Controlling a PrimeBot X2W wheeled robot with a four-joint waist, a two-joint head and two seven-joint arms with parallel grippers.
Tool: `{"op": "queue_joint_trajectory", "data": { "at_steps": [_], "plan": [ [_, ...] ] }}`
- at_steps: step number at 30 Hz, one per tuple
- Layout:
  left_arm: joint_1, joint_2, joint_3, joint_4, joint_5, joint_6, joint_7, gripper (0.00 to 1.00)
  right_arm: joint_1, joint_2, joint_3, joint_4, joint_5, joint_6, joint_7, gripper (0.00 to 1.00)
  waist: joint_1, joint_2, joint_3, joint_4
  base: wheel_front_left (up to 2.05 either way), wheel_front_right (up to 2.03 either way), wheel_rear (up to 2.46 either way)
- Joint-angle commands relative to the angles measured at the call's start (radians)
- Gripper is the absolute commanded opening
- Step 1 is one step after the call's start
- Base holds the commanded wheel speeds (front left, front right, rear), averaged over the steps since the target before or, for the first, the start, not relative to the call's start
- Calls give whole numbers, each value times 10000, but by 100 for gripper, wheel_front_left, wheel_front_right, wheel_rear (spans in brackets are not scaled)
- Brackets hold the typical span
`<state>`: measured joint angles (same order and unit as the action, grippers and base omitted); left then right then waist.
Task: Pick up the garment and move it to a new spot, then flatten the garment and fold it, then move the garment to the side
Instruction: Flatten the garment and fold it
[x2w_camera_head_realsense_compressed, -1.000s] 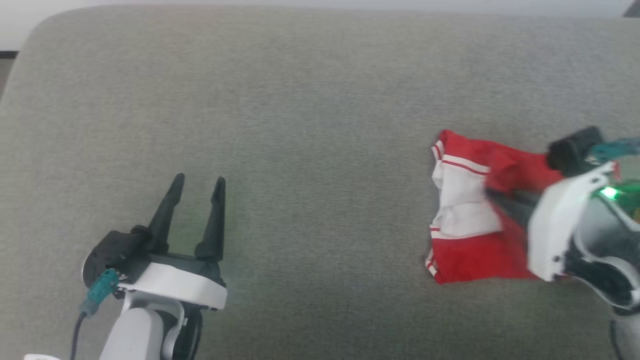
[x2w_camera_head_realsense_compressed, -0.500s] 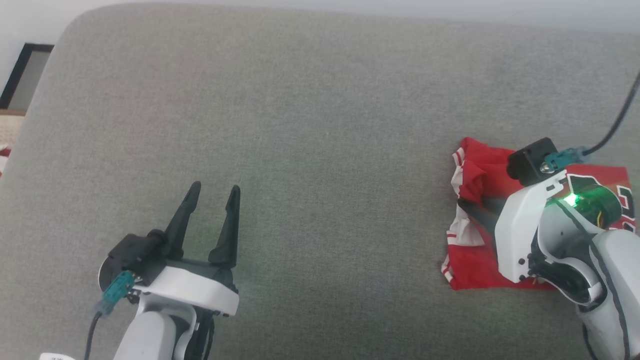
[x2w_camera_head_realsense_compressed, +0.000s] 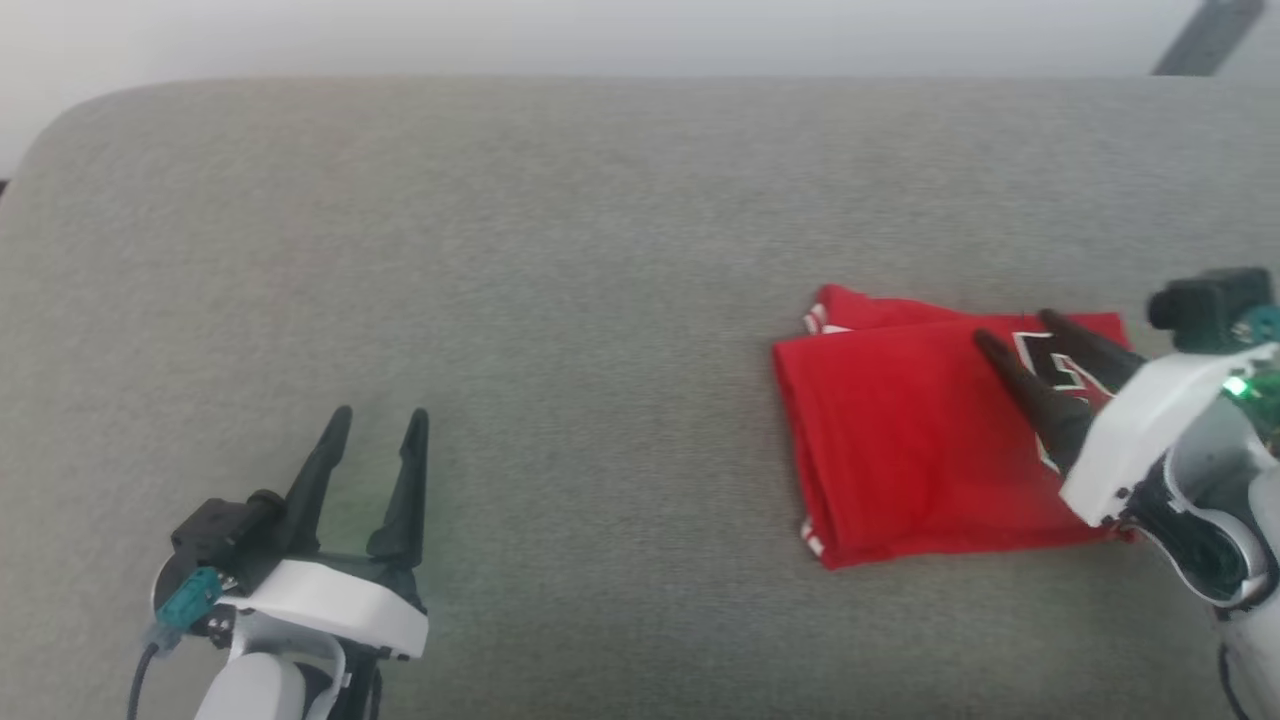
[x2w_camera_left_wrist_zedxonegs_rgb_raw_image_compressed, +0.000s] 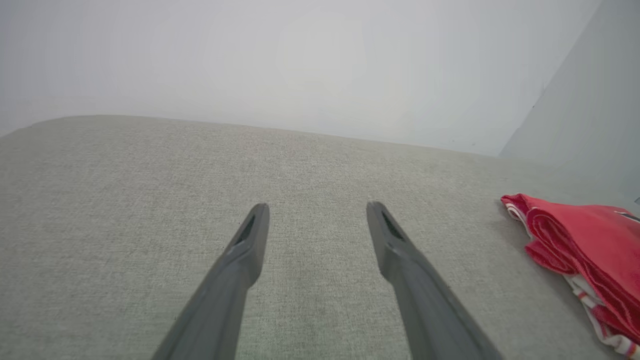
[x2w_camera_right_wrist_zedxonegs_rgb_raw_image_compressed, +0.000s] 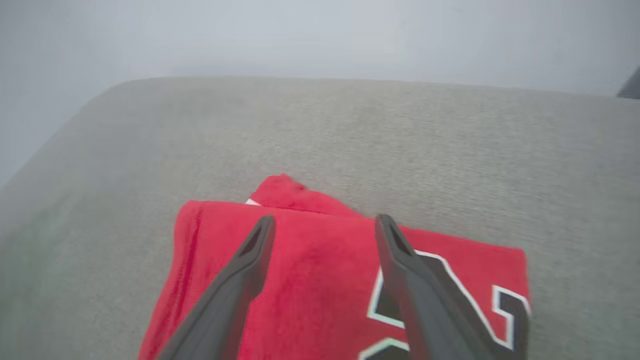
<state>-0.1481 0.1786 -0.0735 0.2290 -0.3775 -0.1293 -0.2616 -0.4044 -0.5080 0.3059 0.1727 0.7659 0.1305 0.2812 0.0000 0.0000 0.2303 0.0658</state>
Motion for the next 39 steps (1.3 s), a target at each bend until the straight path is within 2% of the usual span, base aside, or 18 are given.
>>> {"op": "queue_joint_trajectory", "data": {
  "at_steps": [1,10,14,23,39],
  "plan": [
    [31,22,-5,69,-82,-16,-44,100,30,-45,26,151,37,3,-391,100,0,0,-129,-254,0,0,0],
    [229,132,289,441,-139,-16,-43,100,110,-145,534,1695,-145,3,-4057,100,0,0,-679,-823,0,0,0],
    [514,159,591,324,-99,-16,-44,100,367,-161,637,2020,-418,3,-5043,100,0,0,-996,-955,0,0,0],
    [1664,-38,1314,-462,605,-16,-44,100,1463,35,91,1644,-1446,3,-5460,100,0,0,-1477,-1035,0,0,0],
    [2958,-570,1953,-1648,1150,-16,-43,100,3531,685,-2069,-60,-2293,2,-5241,100,0,0,-1406,-834,0,0,0]
  ]
}}
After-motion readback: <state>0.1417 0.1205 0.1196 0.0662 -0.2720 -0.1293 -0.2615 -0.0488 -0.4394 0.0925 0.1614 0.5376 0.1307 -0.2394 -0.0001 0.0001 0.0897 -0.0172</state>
